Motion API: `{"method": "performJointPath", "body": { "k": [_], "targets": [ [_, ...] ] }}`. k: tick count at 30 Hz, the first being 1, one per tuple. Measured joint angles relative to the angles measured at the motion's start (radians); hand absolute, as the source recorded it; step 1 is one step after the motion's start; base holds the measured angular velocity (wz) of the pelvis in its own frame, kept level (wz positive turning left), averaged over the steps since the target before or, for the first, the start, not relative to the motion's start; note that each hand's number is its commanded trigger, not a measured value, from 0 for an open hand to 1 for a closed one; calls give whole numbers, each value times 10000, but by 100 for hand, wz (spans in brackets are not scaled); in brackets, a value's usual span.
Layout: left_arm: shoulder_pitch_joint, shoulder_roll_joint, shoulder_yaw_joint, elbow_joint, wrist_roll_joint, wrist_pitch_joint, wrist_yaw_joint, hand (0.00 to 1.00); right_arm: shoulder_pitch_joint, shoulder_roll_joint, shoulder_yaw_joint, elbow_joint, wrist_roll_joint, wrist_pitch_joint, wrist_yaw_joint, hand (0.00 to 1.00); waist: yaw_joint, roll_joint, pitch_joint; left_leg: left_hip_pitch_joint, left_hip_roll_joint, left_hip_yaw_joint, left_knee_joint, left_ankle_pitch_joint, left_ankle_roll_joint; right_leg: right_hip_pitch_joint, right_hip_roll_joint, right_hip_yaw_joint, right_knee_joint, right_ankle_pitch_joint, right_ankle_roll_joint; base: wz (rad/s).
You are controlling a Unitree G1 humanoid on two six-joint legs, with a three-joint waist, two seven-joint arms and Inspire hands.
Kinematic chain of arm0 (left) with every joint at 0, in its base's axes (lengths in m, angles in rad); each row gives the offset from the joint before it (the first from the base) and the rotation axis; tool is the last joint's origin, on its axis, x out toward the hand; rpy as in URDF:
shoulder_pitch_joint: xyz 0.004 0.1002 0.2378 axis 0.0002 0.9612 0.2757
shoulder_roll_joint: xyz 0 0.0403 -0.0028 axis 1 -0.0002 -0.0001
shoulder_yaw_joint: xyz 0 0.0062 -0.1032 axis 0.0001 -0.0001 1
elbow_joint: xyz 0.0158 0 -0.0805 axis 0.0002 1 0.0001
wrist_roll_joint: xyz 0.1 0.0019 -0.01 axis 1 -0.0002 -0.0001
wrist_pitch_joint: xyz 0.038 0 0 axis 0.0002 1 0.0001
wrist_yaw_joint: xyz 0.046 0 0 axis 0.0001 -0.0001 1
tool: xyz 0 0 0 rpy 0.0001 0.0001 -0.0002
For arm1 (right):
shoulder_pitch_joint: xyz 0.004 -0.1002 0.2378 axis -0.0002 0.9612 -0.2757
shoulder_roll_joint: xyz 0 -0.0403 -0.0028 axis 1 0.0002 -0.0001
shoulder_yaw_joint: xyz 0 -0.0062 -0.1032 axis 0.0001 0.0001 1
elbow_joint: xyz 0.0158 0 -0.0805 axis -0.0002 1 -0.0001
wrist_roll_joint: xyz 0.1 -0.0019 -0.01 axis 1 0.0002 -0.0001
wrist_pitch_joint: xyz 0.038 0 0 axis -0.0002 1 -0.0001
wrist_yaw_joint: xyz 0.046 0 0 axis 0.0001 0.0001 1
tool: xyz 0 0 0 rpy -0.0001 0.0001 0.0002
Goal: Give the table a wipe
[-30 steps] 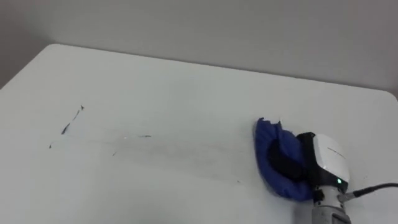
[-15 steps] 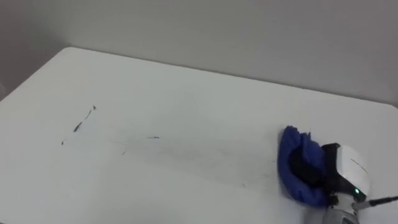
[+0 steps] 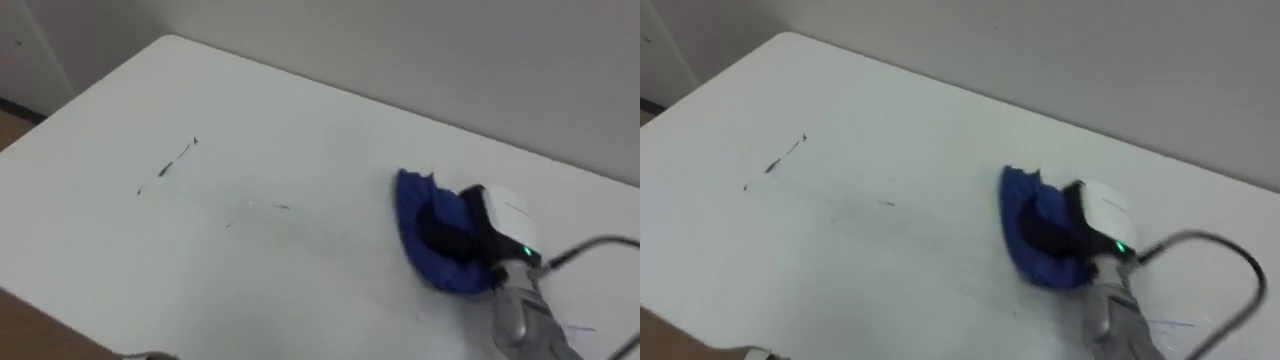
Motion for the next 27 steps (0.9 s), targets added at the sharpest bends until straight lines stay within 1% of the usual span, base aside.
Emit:
{"method": "performJointPath", "body": {
  "k": [1, 2, 3, 4, 5, 6, 8, 9, 11, 12, 14, 15, 18, 23, 24, 25, 26, 27],
  "targets": [
    [1, 27, 242, -9, 6, -129, 0, 0, 438, -158, -538, 86, 230, -189, -133, 100, -165, -17, -9, 59, 2, 80, -32, 0, 1, 36, -17, 8, -3, 0, 0, -10],
    [24, 58, 324, -50, 5, -214, 0, 0, 602, -254, -769, 94, 353, -252, -159, 100, -297, -14, -10, 82, 3, 147, -52, 3, 5, 58, -28, 21, 5, 0, 0, -5],
    [43, 160, 419, -67, -33, -400, 4, 0, 904, -448, -1183, 186, 524, -374, -268, 100, -503, -78, -48, 177, 12, 334, -130, 21, 35, 93, -63, 97, 16, -3, 4, -16],
    [44, 202, 624, -73, -123, -537, 4, 0, 1194, -613, -1515, 513, 877, -501, -370, 100, -610, -58, -37, 350, 26, 537, -251, 27, 47, 135, -87, 171, 7, -4, 6, -24],
    [44, 198, 766, -73, -133, -612, 12, 0, 1257, -628, -1708, 755, 1038, -597, -436, 100, -694, -70, -42, 407, 26, 598, -266, 27, 48, 161, -98, 178, 9, -4, 6, -33],
    [-26, 198, 970, -69, -110, -687, 31, 0, 1306, -630, -2050, 1241, 1194, -678, -642, 100, -820, -113, -56, 494, 30, 733, -330, 26, 49, 161, -119, 285, 28, -7, 11, -25],
    [-245, 189, 1131, -30, -96, -809, 44, 0, 1509, -600, -2377, 1700, 1276, -843, -1025, 100, -956, -183, -100, 510, 27, 853, -343, 12, 74, 154, -137, 375, 15, -18, 29, -17],
    [-314, 182, 1133, -29, -92, -873, 44, 0, 1660, -542, -2454, 1880, 1504, -892, -1221, 100, -1058, -217, -143, 551, 27, 879, -325, -10, 105, 209, -141, 382, 20, -18, 29, -10],
    [-329, 119, 1131, -65, 5, -923, 44, 0, 1829, -496, -2577, 2106, 1686, -961, -1467, 100, -1185, -198, -157, 701, 29, 904, -316, -96, 139, 366, -138, 357, -4, -15, 34, -5],
    [-315, 93, 1123, -65, 10, -918, 44, 0, 1983, -491, -2748, 2233, 1730, -1039, -1587, 100, -1270, -159, -178, 777, 28, 901, -290, -154, 154, 458, -140, 304, 1, -5, 51, 0],
    [-226, 95, 1165, -64, 9, -903, 71, 0, 2361, -489, -2877, 2296, 1865, -1132, -1924, 100, -1320, -99, -226, 829, 25, 879, -212, -234, 167, 570, -148, 280, 22, -14, 67, 0],
    [-160, 94, 1203, -65, 10, -875, 86, 0, 2610, -487, -3002, 2299, 1890, -1202, -2116, 100, -1339, -87, -265, 852, 11, 876, -199, -242, 170, 610, -162, 291, 20, -25, 85, 0],
    [-60, 92, 1219, -64, 9, -789, 87, 0, 2941, -487, -3256, 2374, 1955, -1218, -2272, 100, -1358, -77, -280, 1023, 14, 887, -208, -243, 168, 765, -163, 307, 26, -38, 106, 0],
    [147, 43, 1217, -44, 133, -779, 84, 0, 2995, -488, -3294, 2394, 2232, -1183, -2257, 100, -1332, -63, -286, 1123, 16, 904, -190, -245, 156, 878, -163, 282, 17, -46, 119, -1],
    [163, 43, 1207, 15, 215, -779, 83, 0, 2974, -485, -3297, 2294, 2194, -1085, -2222, 100, -1320, -54, -291, 1123, 14, 900, -182, -245, 156, 879, -164, 270, 28, -46, 119, 0],
    [158, 40, 1186, 109, 205, -765, 80, 0, 2979, -468, -3279, 1995, 2178, -844, -2117, 100, -1320, -17, -294, 1119, 14, 912, -174, -246, 154, 867, -161, 294, 25, -46, 119, -4],
    [95, 32, 1174, 116, 208, -733, 72, 0, 2939, -468, -3242, 1842, 2128, -727, -2077, 100, -1315, 2, -298, 1112, 15, 924, -176, -248, 151, 846, -161, 307, 23, -46, 120, -13],
    [110, 14, 1101, 117, 243, -651, 66, 0, 2977, -462, -3212, 1355, 1774, -445, -1938, 100, -1286, 56, -286, 1104, 16, 967, -184, -247, 152, 785, -160, 340, 29, -47, 120, -27]
  ]
}}
